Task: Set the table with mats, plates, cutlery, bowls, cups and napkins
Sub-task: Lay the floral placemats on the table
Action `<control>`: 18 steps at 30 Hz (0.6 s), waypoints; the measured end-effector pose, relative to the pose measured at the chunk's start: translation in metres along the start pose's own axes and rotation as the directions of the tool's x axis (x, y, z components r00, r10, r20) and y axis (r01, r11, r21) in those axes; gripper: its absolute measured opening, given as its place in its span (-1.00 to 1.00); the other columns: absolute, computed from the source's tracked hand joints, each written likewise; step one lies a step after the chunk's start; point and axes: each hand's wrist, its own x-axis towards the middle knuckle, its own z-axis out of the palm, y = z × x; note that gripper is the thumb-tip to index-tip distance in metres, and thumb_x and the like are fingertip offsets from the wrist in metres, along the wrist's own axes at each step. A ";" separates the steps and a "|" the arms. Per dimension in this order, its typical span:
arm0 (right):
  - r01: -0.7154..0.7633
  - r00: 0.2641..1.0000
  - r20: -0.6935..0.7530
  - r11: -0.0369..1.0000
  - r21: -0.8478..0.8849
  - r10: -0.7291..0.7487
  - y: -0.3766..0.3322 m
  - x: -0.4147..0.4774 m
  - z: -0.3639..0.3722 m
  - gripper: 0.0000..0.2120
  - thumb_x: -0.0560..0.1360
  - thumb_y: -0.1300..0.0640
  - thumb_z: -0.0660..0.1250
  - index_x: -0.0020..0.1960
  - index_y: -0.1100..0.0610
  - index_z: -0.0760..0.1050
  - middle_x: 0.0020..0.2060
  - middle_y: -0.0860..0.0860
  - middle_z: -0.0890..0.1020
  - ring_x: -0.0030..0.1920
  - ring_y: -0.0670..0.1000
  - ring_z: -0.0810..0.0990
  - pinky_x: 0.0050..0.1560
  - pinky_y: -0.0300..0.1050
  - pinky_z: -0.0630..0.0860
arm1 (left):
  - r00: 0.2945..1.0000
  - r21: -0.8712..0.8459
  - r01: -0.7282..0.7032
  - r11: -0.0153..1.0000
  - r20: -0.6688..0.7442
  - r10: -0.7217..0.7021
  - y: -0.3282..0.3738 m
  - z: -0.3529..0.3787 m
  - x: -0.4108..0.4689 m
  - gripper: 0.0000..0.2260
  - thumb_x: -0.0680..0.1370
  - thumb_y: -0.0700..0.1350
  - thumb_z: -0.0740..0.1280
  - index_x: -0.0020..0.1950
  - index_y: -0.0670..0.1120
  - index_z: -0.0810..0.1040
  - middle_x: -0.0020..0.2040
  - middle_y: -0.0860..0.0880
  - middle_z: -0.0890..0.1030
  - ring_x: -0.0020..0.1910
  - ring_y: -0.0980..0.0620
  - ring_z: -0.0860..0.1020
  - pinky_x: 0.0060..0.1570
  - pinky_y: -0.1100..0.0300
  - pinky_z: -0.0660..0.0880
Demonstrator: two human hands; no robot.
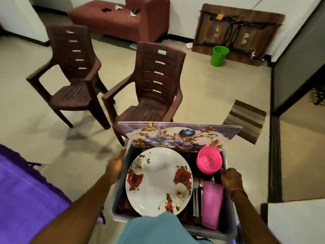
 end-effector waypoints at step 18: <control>0.291 0.944 0.209 0.943 -0.162 -0.255 -0.186 0.156 -0.001 -0.66 0.58 0.09 0.32 0.10 0.39 0.55 0.10 0.40 0.61 0.14 0.38 0.57 0.07 0.07 0.49 | 0.945 -0.198 0.206 0.958 -0.212 -0.247 0.033 -0.011 0.042 -0.17 0.27 0.67 0.22 -0.12 -0.13 0.56 -0.09 -0.12 0.62 -0.07 -0.17 0.60 0.00 -0.04 0.52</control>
